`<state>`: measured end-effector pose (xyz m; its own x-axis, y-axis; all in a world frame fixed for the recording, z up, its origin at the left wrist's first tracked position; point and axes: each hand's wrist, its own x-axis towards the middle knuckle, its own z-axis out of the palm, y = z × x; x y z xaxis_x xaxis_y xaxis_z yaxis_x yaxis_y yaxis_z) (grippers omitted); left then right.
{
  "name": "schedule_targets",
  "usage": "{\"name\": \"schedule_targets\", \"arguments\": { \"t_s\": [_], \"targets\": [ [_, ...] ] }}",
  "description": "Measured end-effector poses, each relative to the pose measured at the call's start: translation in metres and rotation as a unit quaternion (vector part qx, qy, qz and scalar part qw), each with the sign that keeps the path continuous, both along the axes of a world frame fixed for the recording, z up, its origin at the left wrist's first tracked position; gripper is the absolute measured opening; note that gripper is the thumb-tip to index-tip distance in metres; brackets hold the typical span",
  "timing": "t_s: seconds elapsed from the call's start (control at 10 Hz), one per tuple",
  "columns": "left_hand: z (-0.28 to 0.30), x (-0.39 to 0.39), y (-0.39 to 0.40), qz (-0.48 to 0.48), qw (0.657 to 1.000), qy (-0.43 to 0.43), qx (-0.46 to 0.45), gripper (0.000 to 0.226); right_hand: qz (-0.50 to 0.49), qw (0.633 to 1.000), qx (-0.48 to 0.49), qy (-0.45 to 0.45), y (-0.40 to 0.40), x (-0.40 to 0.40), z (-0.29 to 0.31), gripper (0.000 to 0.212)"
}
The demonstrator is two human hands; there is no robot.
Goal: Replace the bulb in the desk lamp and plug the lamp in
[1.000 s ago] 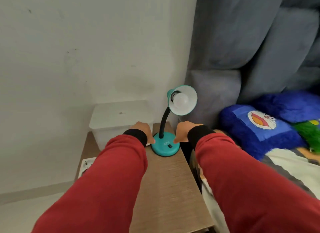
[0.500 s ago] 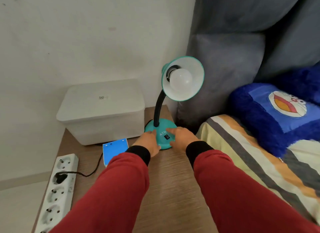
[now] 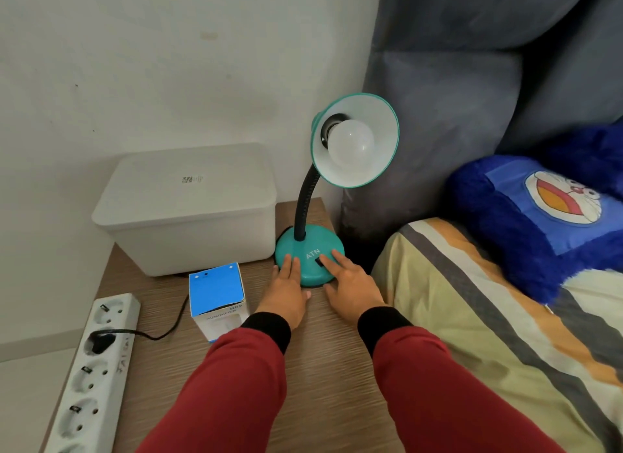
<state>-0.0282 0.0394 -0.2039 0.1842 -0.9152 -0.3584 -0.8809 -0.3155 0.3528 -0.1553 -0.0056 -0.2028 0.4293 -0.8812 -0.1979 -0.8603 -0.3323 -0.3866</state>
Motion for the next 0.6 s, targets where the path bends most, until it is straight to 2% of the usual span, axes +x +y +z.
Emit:
{"name": "schedule_targets", "arguments": {
  "t_s": [0.4,0.6],
  "targets": [
    [0.002,0.004,-0.005,0.001,1.000,-0.001,-0.009,0.066,0.012,0.992,-0.054,0.111,-0.006,0.011,0.011,0.046],
    [0.026,0.002,-0.004,0.010,1.000,0.014,0.001,0.063,-0.014,0.998,0.028,0.061,-0.005,0.012,0.024,0.056]
  ]
}}
